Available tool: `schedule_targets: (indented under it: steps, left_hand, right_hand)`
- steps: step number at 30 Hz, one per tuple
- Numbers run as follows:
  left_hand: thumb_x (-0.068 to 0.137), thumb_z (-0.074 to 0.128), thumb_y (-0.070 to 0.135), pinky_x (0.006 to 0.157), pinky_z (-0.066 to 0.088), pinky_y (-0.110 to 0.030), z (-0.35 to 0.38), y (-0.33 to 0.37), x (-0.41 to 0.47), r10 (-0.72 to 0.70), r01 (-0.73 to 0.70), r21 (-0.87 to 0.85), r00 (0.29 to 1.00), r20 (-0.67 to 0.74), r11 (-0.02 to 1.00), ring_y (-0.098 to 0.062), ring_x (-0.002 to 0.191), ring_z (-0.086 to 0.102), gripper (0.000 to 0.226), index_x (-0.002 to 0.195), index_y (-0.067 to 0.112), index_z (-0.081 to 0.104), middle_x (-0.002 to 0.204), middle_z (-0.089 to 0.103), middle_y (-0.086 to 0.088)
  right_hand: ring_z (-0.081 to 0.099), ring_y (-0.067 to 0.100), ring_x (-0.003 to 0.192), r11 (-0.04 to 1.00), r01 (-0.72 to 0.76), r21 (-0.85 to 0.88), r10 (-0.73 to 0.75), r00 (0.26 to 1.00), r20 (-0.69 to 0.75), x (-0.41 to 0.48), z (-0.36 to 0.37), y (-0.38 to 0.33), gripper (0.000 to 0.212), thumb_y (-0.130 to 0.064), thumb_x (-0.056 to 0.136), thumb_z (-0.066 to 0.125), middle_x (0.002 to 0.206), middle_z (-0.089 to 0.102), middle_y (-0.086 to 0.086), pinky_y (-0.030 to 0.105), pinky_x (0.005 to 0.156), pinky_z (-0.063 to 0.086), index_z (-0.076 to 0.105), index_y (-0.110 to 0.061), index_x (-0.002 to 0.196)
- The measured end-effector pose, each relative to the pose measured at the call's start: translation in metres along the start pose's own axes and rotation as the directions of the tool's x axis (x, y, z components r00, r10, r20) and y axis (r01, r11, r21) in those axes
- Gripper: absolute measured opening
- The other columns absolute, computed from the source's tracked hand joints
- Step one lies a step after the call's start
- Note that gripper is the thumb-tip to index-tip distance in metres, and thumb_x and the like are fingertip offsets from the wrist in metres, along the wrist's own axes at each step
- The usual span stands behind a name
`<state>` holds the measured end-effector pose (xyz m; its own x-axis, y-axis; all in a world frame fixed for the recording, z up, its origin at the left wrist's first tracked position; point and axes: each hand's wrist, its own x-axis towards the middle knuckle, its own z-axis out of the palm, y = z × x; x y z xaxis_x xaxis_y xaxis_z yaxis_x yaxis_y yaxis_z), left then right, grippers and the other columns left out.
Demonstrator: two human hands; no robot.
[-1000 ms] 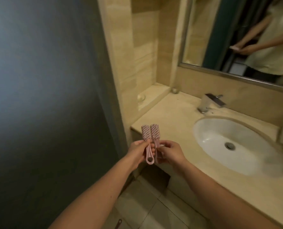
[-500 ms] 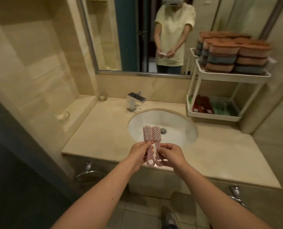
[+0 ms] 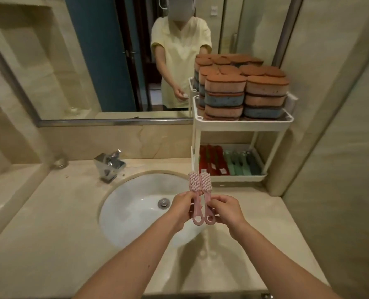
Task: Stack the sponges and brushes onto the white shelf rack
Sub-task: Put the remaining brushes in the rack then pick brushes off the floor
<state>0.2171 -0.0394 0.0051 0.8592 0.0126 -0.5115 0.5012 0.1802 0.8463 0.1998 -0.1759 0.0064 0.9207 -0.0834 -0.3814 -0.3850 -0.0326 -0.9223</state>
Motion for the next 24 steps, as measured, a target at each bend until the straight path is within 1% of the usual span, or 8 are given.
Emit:
schedule_targets:
  steps: [3,7,11,15,19,21,22,24]
  left_hand:
    - [0.091,0.050,0.010,0.058,0.053,-0.026,0.036,0.013,0.030,-0.008,0.007,0.026,0.999,0.054,1.000,-0.021,0.070,0.063,0.018,0.092,0.006,0.067,0.074,0.066,-0.006]
    - [0.090,0.055,0.011,0.061,0.056,-0.028,0.080,0.029,0.069,-0.016,0.005,0.108,0.995,0.101,0.994,-0.023,0.082,0.070,0.018,0.094,0.009,0.072,0.088,0.073,-0.009]
    - [0.095,0.057,0.022,0.070,0.054,-0.035,0.114,0.043,0.104,0.022,-0.038,0.233,0.997,0.070,0.972,-0.025,0.084,0.066,0.017,0.089,0.016,0.071,0.091,0.071,-0.009]
    - [0.093,0.061,0.019,0.061,0.052,-0.027,0.135,0.055,0.134,0.046,-0.048,0.244,0.999,0.011,0.969,-0.019,0.076,0.063,0.012,0.099,0.016,0.071,0.083,0.068,-0.003]
    - [0.091,0.064,0.016,0.087,0.055,-0.039,0.145,0.068,0.162,0.042,-0.033,0.301,0.999,-0.023,0.953,-0.027,0.094,0.067,0.015,0.100,0.006,0.069,0.099,0.071,-0.011]
    - [0.088,0.068,0.019,0.071,0.057,-0.035,0.147,0.073,0.172,0.027,-0.022,0.311,1.000,-0.011,0.950,-0.023,0.075,0.067,0.011,0.086,0.009,0.067,0.089,0.071,-0.012]
    - [0.087,0.070,0.019,0.055,0.052,-0.028,0.147,0.075,0.177,0.011,-0.004,0.333,1.000,-0.020,0.943,-0.018,0.060,0.062,0.013,0.079,0.011,0.065,0.078,0.068,-0.009]
    - [0.086,0.070,0.015,0.038,0.038,-0.020,0.147,0.075,0.187,-0.015,0.038,0.380,0.998,-0.063,0.924,-0.010,0.045,0.051,0.014,0.073,0.013,0.064,0.064,0.064,-0.003]
  right_hand:
    - [0.064,0.014,0.057,1.000,-0.021,-0.012,0.020,0.999,-0.039,0.035,-0.030,-0.013,0.018,-0.003,0.085,0.059,0.069,0.071,0.002,0.027,0.054,0.053,0.075,-0.010,0.087]
    - [0.067,0.018,0.072,0.998,-0.048,-0.040,0.046,0.998,-0.048,0.077,-0.064,-0.026,0.015,-0.010,0.088,0.061,0.083,0.074,0.005,0.027,0.057,0.053,0.074,-0.015,0.094]
    - [0.063,0.016,0.074,0.997,-0.051,-0.050,0.047,0.995,-0.087,0.113,-0.089,-0.035,0.018,-0.008,0.091,0.058,0.087,0.070,0.005,0.023,0.055,0.050,0.070,-0.017,0.100]
    - [0.063,0.018,0.075,0.998,-0.027,-0.057,0.018,0.989,-0.146,0.149,-0.107,-0.043,0.017,-0.006,0.092,0.057,0.086,0.069,0.005,0.025,0.055,0.051,0.069,-0.015,0.102]
    - [0.066,0.021,0.084,0.992,-0.034,-0.123,0.012,0.985,-0.175,0.185,-0.117,-0.049,0.013,-0.007,0.092,0.060,0.090,0.069,0.004,0.031,0.067,0.055,0.069,-0.014,0.098]
    - [0.067,0.024,0.091,0.990,-0.056,-0.133,0.031,0.982,-0.188,0.201,-0.119,-0.050,0.014,-0.007,0.091,0.063,0.092,0.068,0.004,0.039,0.080,0.058,0.066,-0.020,0.086]
    - [0.067,0.026,0.094,0.989,-0.059,-0.139,0.032,0.981,-0.190,0.208,-0.120,-0.050,0.016,-0.008,0.090,0.064,0.095,0.068,0.005,0.044,0.085,0.057,0.065,-0.022,0.081]
    - [0.066,0.030,0.100,0.984,-0.057,-0.171,0.027,0.984,-0.173,0.220,-0.122,-0.050,0.014,-0.011,0.090,0.066,0.104,0.069,0.009,0.047,0.091,0.055,0.065,-0.022,0.081]
